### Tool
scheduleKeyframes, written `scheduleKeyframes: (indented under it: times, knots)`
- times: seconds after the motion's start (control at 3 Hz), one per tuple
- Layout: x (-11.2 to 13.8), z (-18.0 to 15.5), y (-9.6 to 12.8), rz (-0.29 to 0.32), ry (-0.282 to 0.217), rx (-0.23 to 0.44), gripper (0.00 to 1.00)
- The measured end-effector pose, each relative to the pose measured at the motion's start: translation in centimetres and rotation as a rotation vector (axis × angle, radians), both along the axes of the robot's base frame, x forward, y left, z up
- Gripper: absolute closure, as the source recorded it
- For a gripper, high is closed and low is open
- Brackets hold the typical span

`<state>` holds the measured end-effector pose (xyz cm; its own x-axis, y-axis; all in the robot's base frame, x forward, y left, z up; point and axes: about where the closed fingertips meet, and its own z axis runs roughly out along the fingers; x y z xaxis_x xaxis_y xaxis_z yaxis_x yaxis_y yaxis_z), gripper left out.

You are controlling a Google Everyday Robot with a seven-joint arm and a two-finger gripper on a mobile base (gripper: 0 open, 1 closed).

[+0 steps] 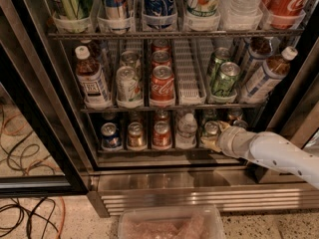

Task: Pick green can from bottom shelf of fridge

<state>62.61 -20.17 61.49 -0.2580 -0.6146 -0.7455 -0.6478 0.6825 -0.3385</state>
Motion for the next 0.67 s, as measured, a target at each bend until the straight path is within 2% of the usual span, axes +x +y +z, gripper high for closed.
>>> scheduleKeyframes:
  times: [0.33, 0.67]
  knots:
    - [-0.1, 0.4, -0.4, -0.013, -0.017, 0.054, 1.00]
    - [-0.8, 1.5, -1.7, -0.056, -0.044, 0.130, 1.00]
